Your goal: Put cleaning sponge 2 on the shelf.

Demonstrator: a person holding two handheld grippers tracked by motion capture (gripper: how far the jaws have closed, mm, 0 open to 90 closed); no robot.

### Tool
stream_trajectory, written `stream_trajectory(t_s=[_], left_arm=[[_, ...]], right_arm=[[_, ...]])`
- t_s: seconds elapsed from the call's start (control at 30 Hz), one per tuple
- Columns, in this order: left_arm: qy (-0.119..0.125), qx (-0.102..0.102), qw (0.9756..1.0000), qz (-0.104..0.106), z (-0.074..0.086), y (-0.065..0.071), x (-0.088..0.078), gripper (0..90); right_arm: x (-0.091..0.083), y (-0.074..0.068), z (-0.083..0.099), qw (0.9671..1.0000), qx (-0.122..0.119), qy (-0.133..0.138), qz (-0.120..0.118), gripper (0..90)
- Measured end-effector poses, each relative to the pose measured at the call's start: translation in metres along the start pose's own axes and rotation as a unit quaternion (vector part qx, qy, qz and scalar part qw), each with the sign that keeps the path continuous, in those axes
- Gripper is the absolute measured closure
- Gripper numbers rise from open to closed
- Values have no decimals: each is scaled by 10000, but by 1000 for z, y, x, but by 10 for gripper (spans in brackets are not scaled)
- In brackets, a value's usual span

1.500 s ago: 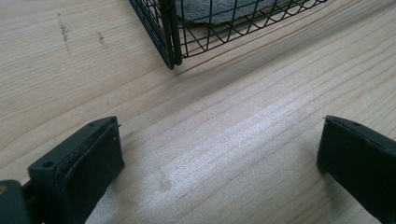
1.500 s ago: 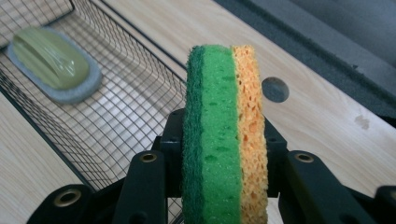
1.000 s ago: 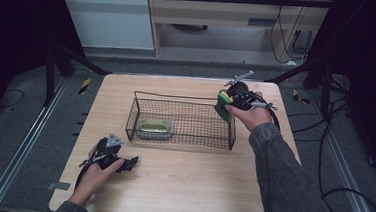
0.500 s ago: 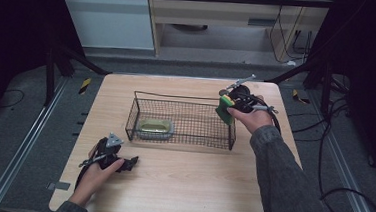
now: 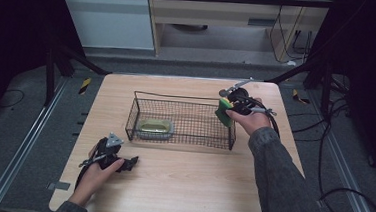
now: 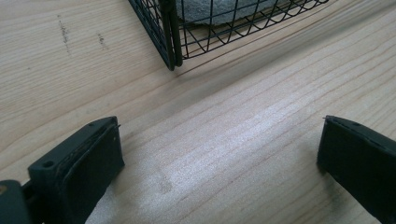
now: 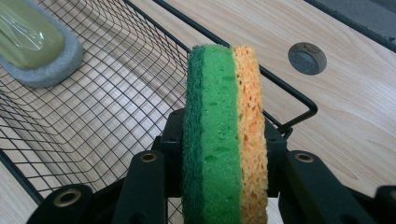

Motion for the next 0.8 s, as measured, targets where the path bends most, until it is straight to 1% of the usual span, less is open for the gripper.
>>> stream_trajectory(t_s=[0.03,0.33,0.53,0.8], left_arm=[[-1,2,10000,2,0,0,0,0],[0,4,10000,4,0,0,0,0],[10,8,10000,0,0,0,0,0],[10,9,10000,-1,0,0,0,0]], right_arm=[[1,0,1,10000,-39,-27,10,640],[8,-1,5,10000,-29,-84,28,640],[15,-2,10,9998,-102,-167,66,639],[20,-2,13,9996,-118,-241,104,638]])
Point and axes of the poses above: each handheld gripper's, and its own axes: x roughly forward along the jaws, z roughly out of its underside, y roughly to its right, the point moved 9 cm from there along x, roughly forward along the jaws, and after that the axes turned 5 degrees about x, right-handed, at the moved point
